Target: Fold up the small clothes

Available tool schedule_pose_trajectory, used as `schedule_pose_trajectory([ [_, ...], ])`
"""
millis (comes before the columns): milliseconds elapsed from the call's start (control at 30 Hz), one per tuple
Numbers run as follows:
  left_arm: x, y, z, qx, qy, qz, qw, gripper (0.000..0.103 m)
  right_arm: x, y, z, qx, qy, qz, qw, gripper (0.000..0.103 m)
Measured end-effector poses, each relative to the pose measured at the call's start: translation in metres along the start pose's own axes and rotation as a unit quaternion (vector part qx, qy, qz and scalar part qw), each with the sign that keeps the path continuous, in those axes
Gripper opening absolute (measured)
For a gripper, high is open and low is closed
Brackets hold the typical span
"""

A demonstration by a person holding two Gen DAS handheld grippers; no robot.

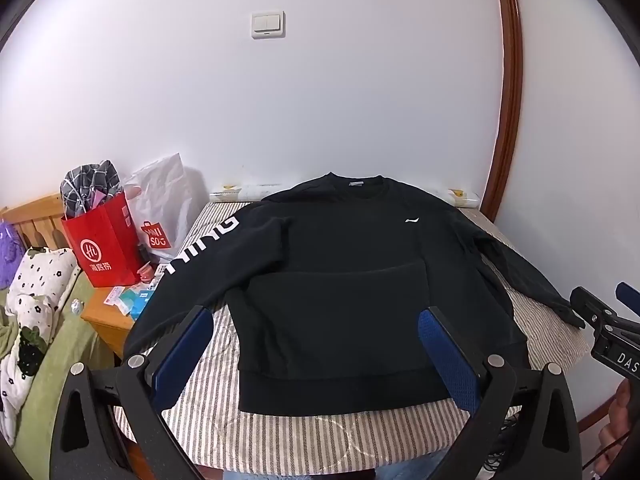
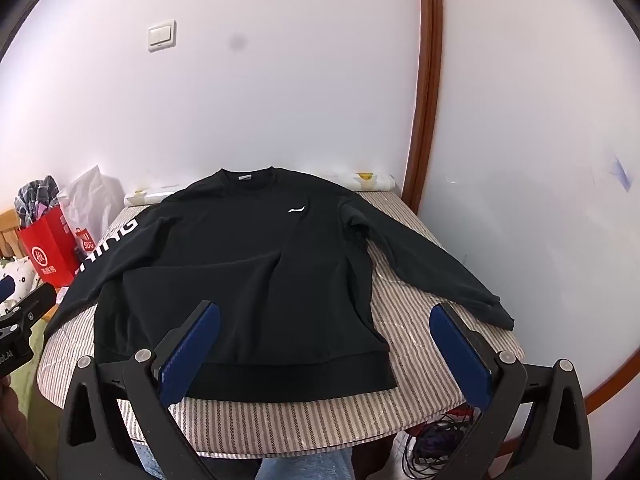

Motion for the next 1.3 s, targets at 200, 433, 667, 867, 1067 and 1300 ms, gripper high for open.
schedule_pose_trajectory([
  [200,0.0,-0.001,0.004,0.001,-0.004,0.001,1.0,0.103,0.002,-0.004,0.001,0.0,-0.004,-0.003,1.0,0.103],
  [433,0.002,-0.002,0.006,0.002,-0.004,0.0,1.0,0.103,0.003,-0.007,0.003,-0.001,-0.005,-0.005,1.0,0.103],
  [667,0.002,-0.003,0.005,0.004,-0.004,0.0,1.0,0.103,0.003,-0.007,0.002,0.0,-0.004,-0.007,1.0,0.103],
  [867,0.002,-0.003,0.006,0.004,-0.004,0.001,1.0,0.103,0.003,-0.009,0.003,-0.001,-0.004,-0.008,1.0,0.103],
  [1067,0.001,-0.004,0.005,0.003,-0.004,0.001,1.0,0.103,0.004,-0.009,0.004,0.0,-0.004,-0.009,1.0,0.103],
  [1300,0.002,-0.004,0.002,0.001,0.0,0.002,1.0,0.103,0.004,-0.01,0.005,-0.001,-0.003,-0.009,1.0,0.103],
])
Point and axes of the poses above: each gripper's, at about its wrist camera, not at the fingertips, and y roughly the way its jaws point, z to its left, x to its top, the point moved 8 cm from there along y, roughly the way its jaws point, and after that the axes turned 11 degrees about -y, right-handed, at the moved point
